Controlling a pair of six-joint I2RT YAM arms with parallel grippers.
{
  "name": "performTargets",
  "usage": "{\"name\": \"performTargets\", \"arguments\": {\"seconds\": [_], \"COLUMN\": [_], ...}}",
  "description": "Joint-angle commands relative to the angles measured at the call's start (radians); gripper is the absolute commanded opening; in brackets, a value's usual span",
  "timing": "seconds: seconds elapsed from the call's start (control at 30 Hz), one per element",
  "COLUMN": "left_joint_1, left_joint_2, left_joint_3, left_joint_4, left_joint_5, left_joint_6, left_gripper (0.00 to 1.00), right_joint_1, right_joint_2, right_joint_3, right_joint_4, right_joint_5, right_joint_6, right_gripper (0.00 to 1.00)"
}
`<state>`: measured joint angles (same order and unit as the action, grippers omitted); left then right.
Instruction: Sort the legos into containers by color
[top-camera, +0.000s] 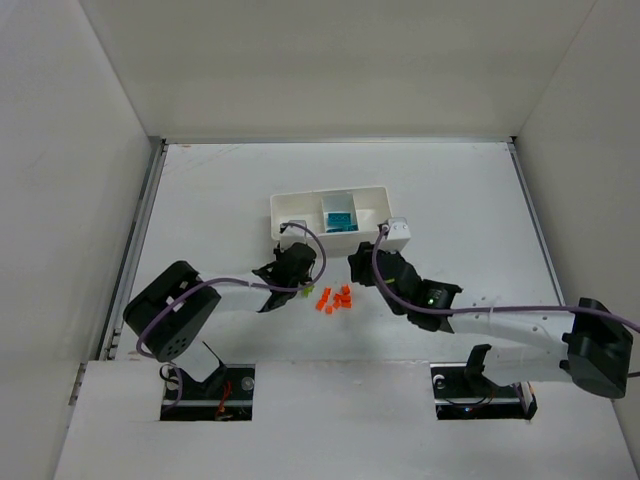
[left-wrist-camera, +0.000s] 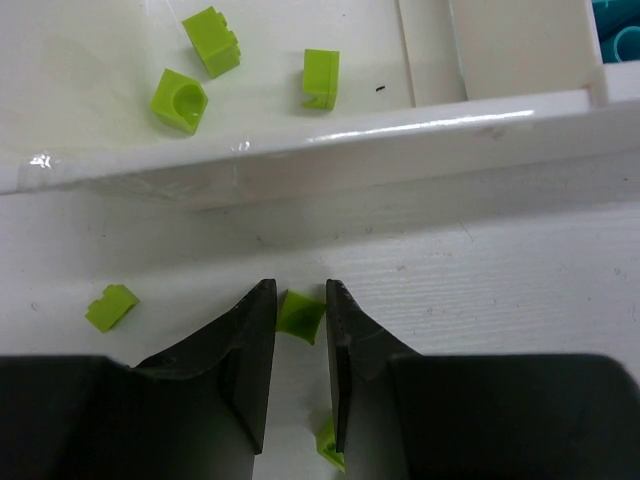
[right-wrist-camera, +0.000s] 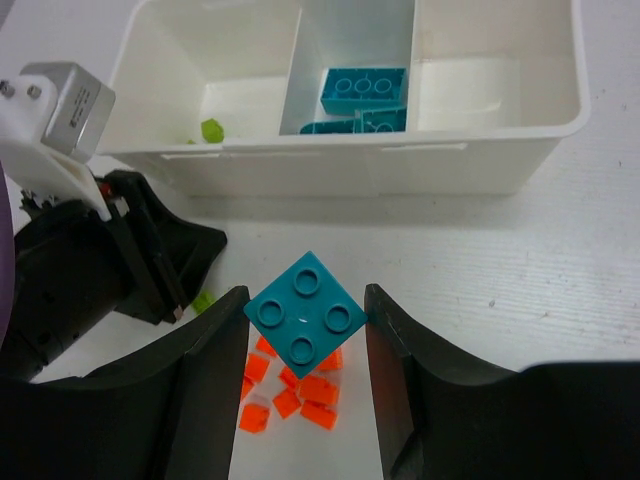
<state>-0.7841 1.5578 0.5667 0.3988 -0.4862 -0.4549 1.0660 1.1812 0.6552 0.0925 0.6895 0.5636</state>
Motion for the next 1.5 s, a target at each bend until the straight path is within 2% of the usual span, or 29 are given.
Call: {"name": "performTargets", "arguments": {"seconds": [0.0,0.33,0.5,0.63,0.8,0.93,1.1,1.17,1.33,1.47], "left_joint_1": [-0.008,-0.030,-0.036,-0.027,-0.025,-0.016,0.025,0.048,0.114,0.142], "left_joint_2": [-0.056,-0.197,-0.263,-0.311,-0.331,-0.317,-0.274,-0.243,-0.157,-0.101], "left_joint_3": [-0.017,-0.059,-0.065,-0.060,-0.021,0.034,0.130,0.157,0.223,0.271], "left_joint_4": [-0.017,-0.055,-0.086,-0.115,-0.123,-0.118,-0.097,-0.074,-0.058,-0.048], "left_joint_5": [0.009,0.012,0.011,0.014,0.014,0.017,0.032,0.037,0.072,0.074], "left_joint_6": [-0.018,-0.048,-0.059,-0.059,-0.054,-0.039,-0.011,-0.001,-0.004,-0.004], "left_gripper": [0.14,0.14,0.14,0.14,0.14,0.14,0.14,0.15,0.15,0.16], "right_joint_1": [-0.037,-0.225,-0.280,-0.280,-0.280,-0.260,-0.190,-0.157,-0.068,0.013], "right_joint_2": [0.029,0.287,0.432,0.465,0.419,0.345,0.244,0.215,0.147,0.123], "right_joint_3": [0.075,0.270,0.366,0.389,0.331,0.255,0.109,0.052,-0.069,-0.115], "right_joint_4": [0.093,0.182,0.191,0.196,0.220,0.243,0.256,0.251,0.228,0.179], "right_joint_5": [-0.048,-0.179,-0.242,-0.245,-0.220,-0.186,-0.142,-0.131,-0.110,-0.084], "right_joint_6": [-0.051,-0.133,-0.140,-0.143,-0.140,-0.131,-0.062,-0.035,0.041,0.093], "right_gripper": [0.30,0.31,0.49,0.60,0.64,0.61,0.35,0.28,0.28,0.32]}}
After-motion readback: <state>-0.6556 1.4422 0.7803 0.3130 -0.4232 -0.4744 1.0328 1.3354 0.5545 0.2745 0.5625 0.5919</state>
